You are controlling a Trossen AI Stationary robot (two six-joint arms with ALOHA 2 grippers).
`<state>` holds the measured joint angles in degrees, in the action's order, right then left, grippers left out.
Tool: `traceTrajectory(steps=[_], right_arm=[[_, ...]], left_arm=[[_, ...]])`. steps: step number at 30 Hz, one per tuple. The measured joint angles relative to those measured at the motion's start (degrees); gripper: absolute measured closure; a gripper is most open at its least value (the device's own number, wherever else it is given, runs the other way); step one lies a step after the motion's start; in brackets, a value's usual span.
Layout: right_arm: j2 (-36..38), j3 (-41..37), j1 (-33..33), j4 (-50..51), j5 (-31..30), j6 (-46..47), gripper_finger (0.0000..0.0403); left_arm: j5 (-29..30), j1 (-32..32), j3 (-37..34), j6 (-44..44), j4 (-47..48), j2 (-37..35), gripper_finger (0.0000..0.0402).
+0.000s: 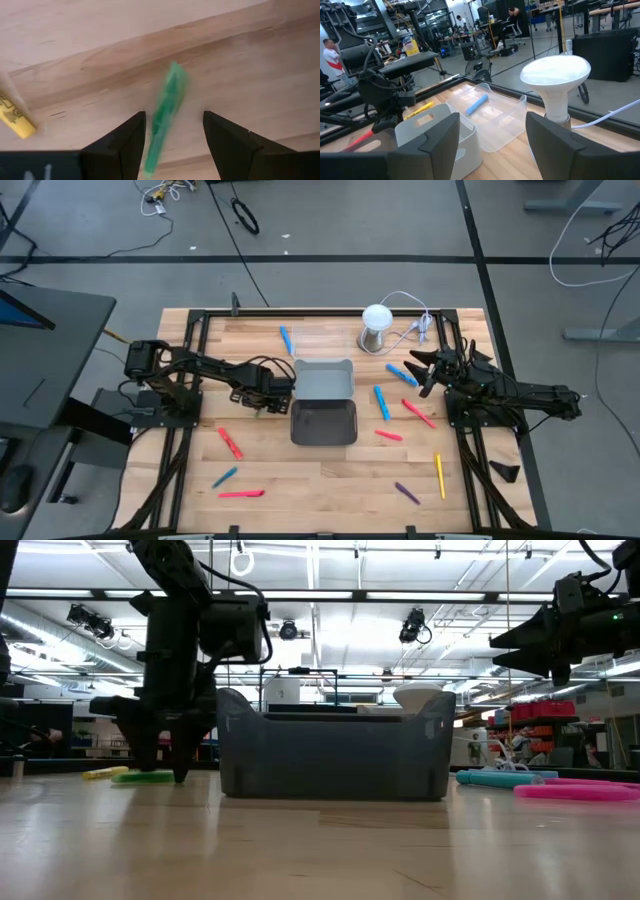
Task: Pick & Place Markers
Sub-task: Put the green pen into the black bin
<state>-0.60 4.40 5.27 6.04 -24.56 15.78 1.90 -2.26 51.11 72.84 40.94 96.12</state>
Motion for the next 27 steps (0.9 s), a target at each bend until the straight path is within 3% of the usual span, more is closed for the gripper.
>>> traceTrajectory(steps=[7,27], right_arm=[[0.00,-0.02,0.00,0.00,0.00,0.00,0.0172],[0.00,-0.02,-0.02,0.00,-0.02,0.01,0.0172]], left_arm=[[-0.43,-0.02,0.00,0.00,0.07,0.00,0.0215],[-3.35,-0.02,0.00,-1.57,-0.40,-0.02,0.0347]])
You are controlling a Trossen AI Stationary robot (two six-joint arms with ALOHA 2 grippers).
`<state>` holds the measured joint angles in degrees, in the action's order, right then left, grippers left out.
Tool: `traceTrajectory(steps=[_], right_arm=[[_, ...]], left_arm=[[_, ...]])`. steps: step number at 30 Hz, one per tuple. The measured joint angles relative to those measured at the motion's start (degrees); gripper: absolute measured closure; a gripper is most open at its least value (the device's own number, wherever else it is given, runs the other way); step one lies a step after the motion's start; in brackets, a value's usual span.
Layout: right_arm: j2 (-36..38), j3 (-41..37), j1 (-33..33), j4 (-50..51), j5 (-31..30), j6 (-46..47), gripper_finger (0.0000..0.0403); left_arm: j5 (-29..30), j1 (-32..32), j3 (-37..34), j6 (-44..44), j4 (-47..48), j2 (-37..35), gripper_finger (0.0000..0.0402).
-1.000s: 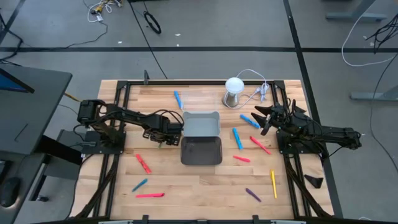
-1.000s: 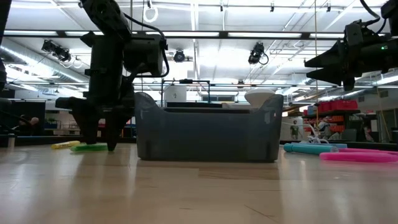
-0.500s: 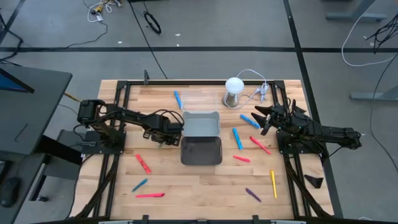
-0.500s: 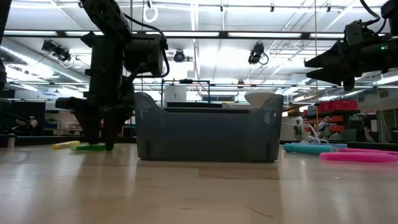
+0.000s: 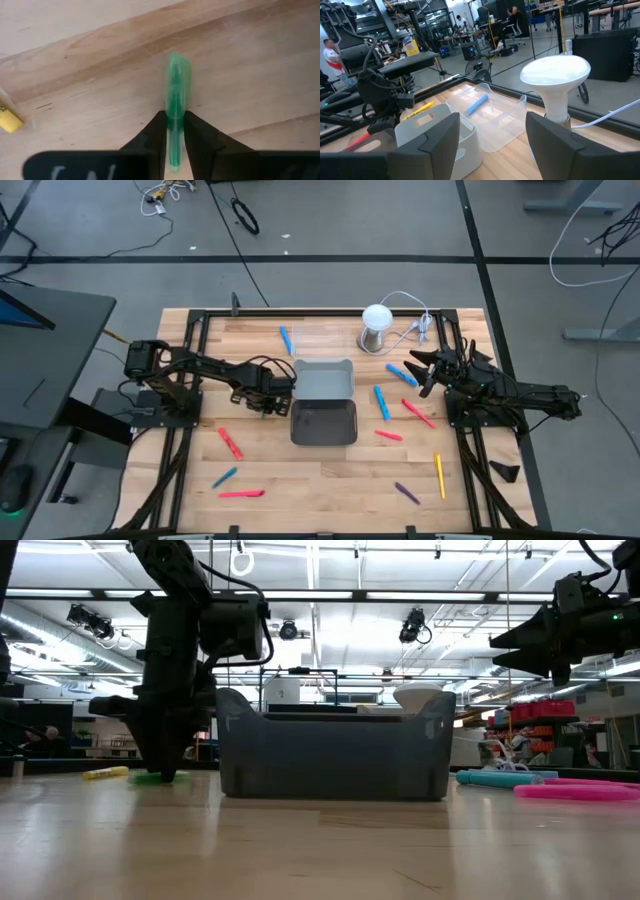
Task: Pick & Place Markers
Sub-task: Put the green pen into the black bin
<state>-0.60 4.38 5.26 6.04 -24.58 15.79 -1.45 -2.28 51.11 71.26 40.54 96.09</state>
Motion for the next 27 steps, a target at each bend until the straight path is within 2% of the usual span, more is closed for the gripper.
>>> traceTrajectory(steps=[8,20,27], right_arm=[[0.00,0.02,0.02,0.00,0.00,-0.02,0.0172],[0.00,0.01,0.01,0.00,-0.02,-0.01,0.0172],[0.00,0.00,0.02,0.00,-0.02,-0.02,0.0172]], left_arm=[[0.24,0.02,0.02,0.03,-0.37,-0.54,0.0353],[0.79,1.10,0.04,1.35,2.45,-8.32,0.0357],[-2.58,2.69,0.04,-4.37,4.21,-12.48,0.0356]])
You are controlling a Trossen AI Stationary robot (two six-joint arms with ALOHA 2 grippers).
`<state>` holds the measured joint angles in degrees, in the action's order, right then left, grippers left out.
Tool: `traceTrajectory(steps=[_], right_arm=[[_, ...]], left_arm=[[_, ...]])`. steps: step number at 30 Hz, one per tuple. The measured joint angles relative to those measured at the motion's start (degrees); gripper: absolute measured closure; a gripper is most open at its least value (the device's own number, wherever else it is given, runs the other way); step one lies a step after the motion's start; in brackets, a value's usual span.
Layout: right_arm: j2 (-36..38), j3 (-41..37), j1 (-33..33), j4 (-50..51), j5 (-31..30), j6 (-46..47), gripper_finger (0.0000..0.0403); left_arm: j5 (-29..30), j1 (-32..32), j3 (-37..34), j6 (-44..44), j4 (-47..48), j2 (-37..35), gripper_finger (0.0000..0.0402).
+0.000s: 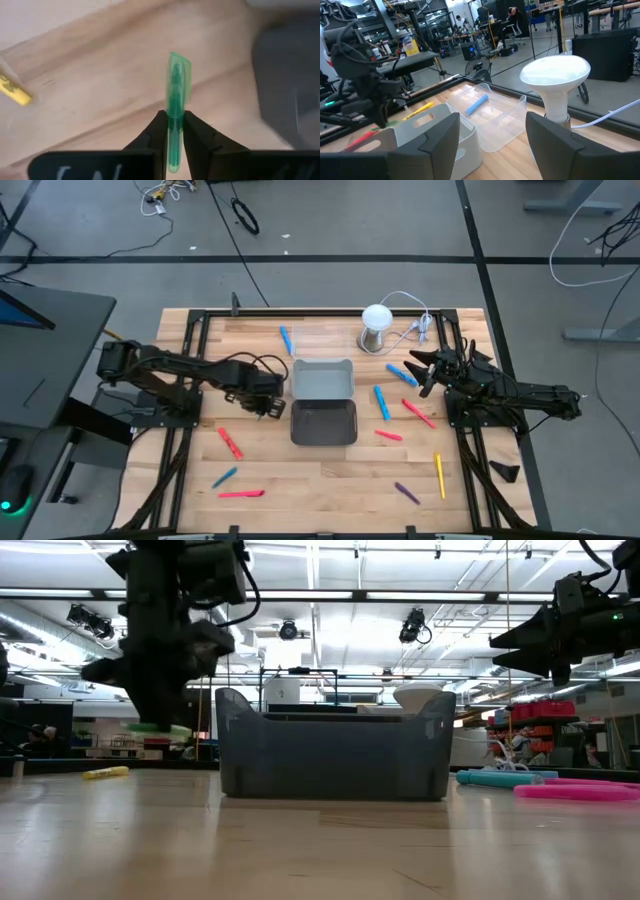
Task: Pick & Place Markers
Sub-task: Put the green pen into the black bin
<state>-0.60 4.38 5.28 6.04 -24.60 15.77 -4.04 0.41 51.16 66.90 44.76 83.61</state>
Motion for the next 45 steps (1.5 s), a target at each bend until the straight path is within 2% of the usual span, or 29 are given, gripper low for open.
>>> traceTrajectory(steps=[8,12,24,30,37,45], right_arm=[[-0.01,0.00,-0.02,0.00,0.00,0.00,0.0172],[-0.02,0.00,-0.01,0.00,0.00,0.00,0.0172],[-0.02,0.02,-0.01,0.00,0.00,0.00,0.0172],[-0.02,0.00,0.00,0.00,0.00,0.00,0.0172],[-0.02,0.01,0.00,0.00,0.00,0.00,0.0172],[-0.02,0.00,0.00,0.00,0.00,0.00,0.0172]], left_arm=[[-3.50,0.50,1.01,-12.21,7.24,-1.99,0.0356],[-2.45,0.50,4.63,-21.48,13.21,-2.03,0.0357],[-0.94,2.27,15.42,-42.83,20.92,-1.97,0.0358],[-0.56,3.58,19.14,-49.27,26.36,-1.94,0.0356],[-0.52,5.21,19.74,-50.21,28.27,-1.88,0.0357],[0.18,6.29,24.22,-52.36,29.93,4.04,0.0357]])
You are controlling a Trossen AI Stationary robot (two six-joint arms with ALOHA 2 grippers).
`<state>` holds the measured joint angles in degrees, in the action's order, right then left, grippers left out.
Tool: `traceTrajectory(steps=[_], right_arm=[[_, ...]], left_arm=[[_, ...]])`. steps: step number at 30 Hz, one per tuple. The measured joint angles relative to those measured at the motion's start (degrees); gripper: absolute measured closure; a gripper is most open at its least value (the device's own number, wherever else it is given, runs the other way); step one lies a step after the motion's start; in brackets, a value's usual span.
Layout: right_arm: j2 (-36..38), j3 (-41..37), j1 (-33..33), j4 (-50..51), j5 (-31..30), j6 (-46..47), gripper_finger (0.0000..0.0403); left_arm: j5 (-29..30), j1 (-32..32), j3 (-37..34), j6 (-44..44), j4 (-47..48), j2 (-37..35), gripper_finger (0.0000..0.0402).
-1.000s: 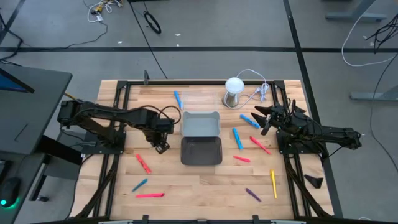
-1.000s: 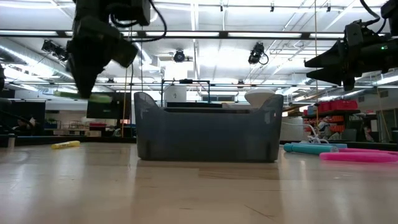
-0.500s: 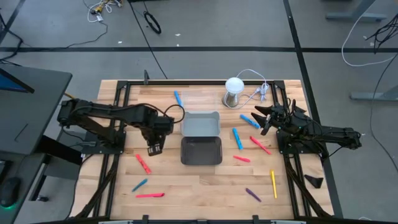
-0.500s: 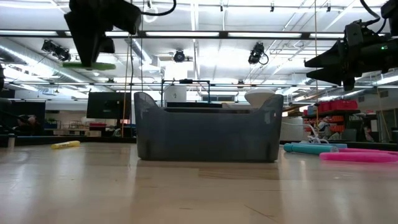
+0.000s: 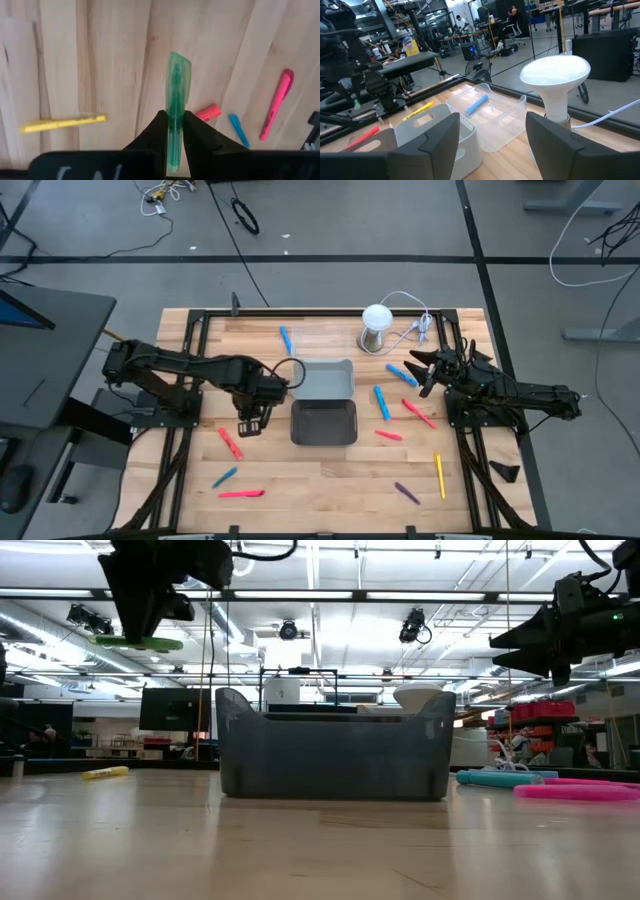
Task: Pick & Place Markers
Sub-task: Put the green pen into the black bin
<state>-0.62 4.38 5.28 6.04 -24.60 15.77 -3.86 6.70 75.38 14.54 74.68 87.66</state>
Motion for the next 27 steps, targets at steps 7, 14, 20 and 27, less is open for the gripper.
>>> traceTrajectory(steps=[7,14,20,27], right_arm=[[0.00,0.00,-0.02,0.00,0.00,0.00,0.0172],[0.00,0.00,-0.01,0.00,0.01,0.01,0.0172],[0.00,0.00,0.00,0.00,0.00,0.00,0.0172],[0.00,0.00,-0.01,0.00,0.00,0.00,0.0172]], left_arm=[[0.40,-0.07,7.47,-1.32,-0.07,6.93,0.0356],[0.33,-0.38,18.48,-2.95,0.56,15.04,0.0356],[-0.28,-0.85,27.65,-3.84,2.43,21.74,0.0357],[-0.46,-1.14,37.85,-4.98,5.78,29.26,0.0356]])
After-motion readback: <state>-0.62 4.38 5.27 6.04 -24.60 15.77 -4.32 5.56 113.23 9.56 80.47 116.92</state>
